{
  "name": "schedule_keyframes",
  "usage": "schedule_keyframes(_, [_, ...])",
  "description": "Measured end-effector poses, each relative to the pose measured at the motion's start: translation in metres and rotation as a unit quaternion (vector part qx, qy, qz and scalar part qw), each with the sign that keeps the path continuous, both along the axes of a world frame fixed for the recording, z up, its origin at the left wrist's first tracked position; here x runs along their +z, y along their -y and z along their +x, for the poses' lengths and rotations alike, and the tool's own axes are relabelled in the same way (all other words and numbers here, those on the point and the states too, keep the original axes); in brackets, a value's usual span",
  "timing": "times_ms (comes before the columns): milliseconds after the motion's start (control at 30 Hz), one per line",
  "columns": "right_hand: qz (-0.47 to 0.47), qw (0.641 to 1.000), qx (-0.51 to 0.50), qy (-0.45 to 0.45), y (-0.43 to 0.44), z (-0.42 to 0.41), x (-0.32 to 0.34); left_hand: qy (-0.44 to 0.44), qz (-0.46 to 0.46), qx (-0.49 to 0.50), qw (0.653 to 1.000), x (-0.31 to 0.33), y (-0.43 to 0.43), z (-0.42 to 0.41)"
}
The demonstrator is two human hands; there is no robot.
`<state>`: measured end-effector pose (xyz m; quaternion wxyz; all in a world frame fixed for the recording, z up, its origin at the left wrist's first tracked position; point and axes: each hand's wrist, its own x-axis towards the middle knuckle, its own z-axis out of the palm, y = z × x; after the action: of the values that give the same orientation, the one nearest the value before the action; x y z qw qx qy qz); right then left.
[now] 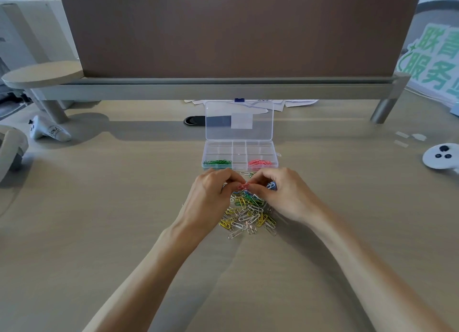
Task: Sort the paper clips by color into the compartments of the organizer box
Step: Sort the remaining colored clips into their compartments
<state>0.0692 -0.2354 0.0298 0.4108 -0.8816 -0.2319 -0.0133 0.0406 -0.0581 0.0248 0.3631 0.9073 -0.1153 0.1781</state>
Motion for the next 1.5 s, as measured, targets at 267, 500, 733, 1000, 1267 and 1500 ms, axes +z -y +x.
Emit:
schedule_keyframes(267, [-0.104, 0.973, -0.156, 0.137, 0.012, 0.045, 0.008, -0.021, -0.009, 0.087, 0.996, -0.015, -0.039, 0.005])
schedule_keyframes(500, [-0.179, 0.963, -0.128, 0.157, 0.009, 0.065, -0.006, 0.002, 0.083, 0.137, 0.987, -0.033, -0.063, -0.002])
schedule_keyframes(733, [-0.128, 0.954, -0.197, 0.187, 0.036, 0.032, -0.024, 0.023, 0.211, 0.117, 0.97, -0.042, -0.065, -0.006])
schedule_keyframes(1000, [-0.23, 0.938, -0.199, 0.167, 0.026, 0.027, -0.037, 0.009, 0.237, 0.13, 0.963, -0.043, -0.035, 0.01])
schedule_keyframes(1267, [-0.177, 0.966, -0.094, 0.165, 0.013, 0.013, -0.036, 0.009, 0.223, 0.11, 0.969, -0.041, -0.031, 0.019])
schedule_keyframes(1500, [-0.038, 0.984, -0.132, 0.114, 0.027, -0.015, -0.035, 0.013, 0.151, 0.07, 0.986, -0.037, -0.035, 0.022])
